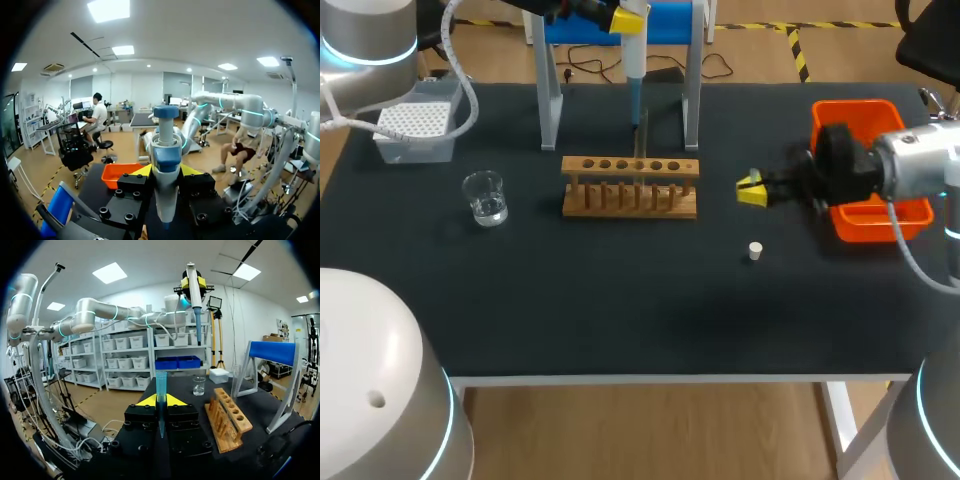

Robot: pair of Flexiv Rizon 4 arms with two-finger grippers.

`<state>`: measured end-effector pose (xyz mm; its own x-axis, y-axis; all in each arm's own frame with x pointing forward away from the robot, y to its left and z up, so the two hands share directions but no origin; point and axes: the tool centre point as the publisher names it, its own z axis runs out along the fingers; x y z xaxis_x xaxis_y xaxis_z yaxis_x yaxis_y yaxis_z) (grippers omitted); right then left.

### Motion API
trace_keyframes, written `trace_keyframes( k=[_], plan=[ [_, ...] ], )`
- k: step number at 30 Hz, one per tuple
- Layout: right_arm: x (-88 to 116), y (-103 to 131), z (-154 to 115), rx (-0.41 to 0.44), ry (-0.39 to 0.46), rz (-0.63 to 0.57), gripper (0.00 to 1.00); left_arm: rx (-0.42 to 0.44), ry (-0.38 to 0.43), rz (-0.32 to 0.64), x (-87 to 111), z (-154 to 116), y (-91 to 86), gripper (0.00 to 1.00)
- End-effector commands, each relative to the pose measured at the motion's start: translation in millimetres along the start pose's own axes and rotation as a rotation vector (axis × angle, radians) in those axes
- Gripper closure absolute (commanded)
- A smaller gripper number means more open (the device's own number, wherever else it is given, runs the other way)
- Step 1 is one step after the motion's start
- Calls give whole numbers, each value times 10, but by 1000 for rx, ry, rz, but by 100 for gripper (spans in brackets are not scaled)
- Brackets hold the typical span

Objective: Invert the test tube, pick up the pipette, mount the tip to pipette, aspirate from beaker and dispense into the tube, eject the tip, return the pipette, and cap with the stopper.

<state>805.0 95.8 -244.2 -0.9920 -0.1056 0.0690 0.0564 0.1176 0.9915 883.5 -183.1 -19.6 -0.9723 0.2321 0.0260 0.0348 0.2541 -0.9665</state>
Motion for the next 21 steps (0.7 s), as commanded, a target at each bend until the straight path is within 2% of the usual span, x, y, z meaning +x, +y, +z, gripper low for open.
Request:
trace_keyframes(
  k=[1,21],
  plan=[
    [-132,8,156,1,21,-3,100,-1,-1,0,1,0,-5,100],
    [-156,32,216,0,24,-6,100,-1,-1,0,1,0,-5,100]
  ],
)
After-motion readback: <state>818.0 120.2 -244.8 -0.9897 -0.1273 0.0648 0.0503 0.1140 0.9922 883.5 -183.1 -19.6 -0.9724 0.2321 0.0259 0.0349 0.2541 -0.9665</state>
